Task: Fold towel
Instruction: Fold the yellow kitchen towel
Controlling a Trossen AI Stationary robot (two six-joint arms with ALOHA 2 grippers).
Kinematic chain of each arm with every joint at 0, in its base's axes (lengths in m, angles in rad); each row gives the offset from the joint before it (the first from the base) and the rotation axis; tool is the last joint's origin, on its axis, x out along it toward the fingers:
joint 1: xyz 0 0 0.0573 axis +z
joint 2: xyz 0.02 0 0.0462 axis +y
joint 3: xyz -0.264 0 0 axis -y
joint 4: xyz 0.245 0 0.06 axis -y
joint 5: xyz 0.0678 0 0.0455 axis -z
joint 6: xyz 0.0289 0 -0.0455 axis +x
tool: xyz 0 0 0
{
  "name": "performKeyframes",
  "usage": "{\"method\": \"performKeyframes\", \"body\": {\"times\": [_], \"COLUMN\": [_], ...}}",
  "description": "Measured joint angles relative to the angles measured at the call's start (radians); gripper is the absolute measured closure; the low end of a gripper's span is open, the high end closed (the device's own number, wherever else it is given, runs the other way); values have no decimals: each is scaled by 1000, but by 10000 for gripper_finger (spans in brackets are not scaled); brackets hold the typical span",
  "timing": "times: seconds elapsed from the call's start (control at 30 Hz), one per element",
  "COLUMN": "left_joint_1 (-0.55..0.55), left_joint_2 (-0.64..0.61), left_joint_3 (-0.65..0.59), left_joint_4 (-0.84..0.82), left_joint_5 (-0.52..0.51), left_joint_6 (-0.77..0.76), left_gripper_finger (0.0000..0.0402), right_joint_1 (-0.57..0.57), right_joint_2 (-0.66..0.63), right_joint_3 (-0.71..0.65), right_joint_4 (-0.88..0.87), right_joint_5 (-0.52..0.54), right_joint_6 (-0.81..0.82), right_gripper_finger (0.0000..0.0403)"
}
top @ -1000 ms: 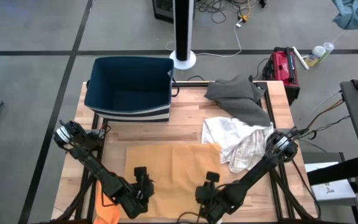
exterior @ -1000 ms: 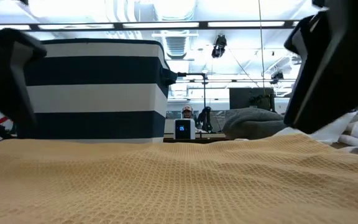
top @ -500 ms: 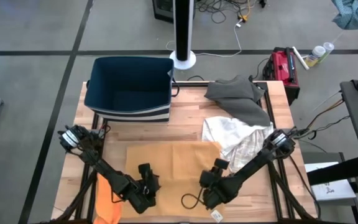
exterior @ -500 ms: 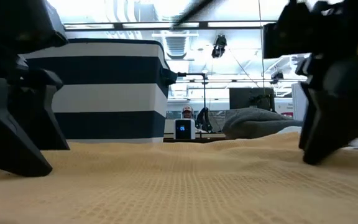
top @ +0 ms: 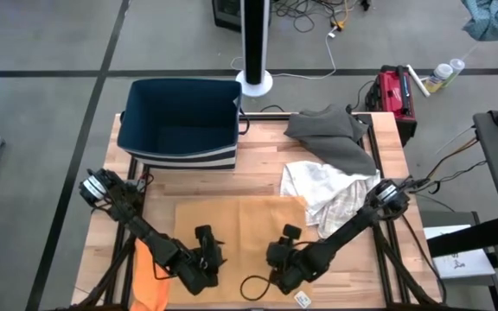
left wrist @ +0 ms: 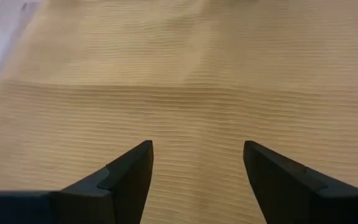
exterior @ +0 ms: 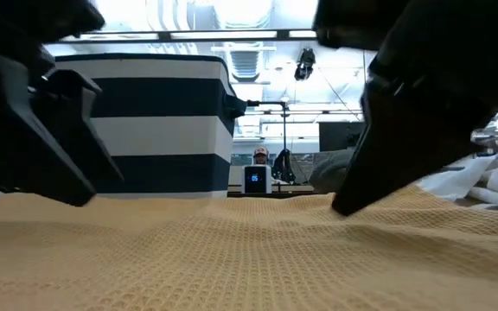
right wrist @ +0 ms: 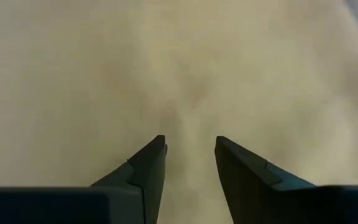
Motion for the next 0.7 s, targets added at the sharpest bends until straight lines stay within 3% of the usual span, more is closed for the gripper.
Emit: {"method": "performKeyframes", "body": {"times": [0.3, 0.57, 0.7], "left_joint_1": [75, 59, 60], "left_joint_2": [-25, -120, -185], "left_joint_3": [-140, -135, -135], "left_joint_4": [14, -36, -101], "left_joint_5": [0, 79, 70], "left_joint_6": [-113, -30, -40], "left_gripper_finger": [185, 187, 186], "right_joint_1": [-63, -62, -57], "right_joint_2": [42, 35, 36], "right_joint_3": [-18, -18, -12], "right_joint_4": [46, 10, 8], "right_joint_5": [33, 30, 59], "right_joint_6": [-17, -35, -42], "right_gripper_finger": [268, 277, 274]}}
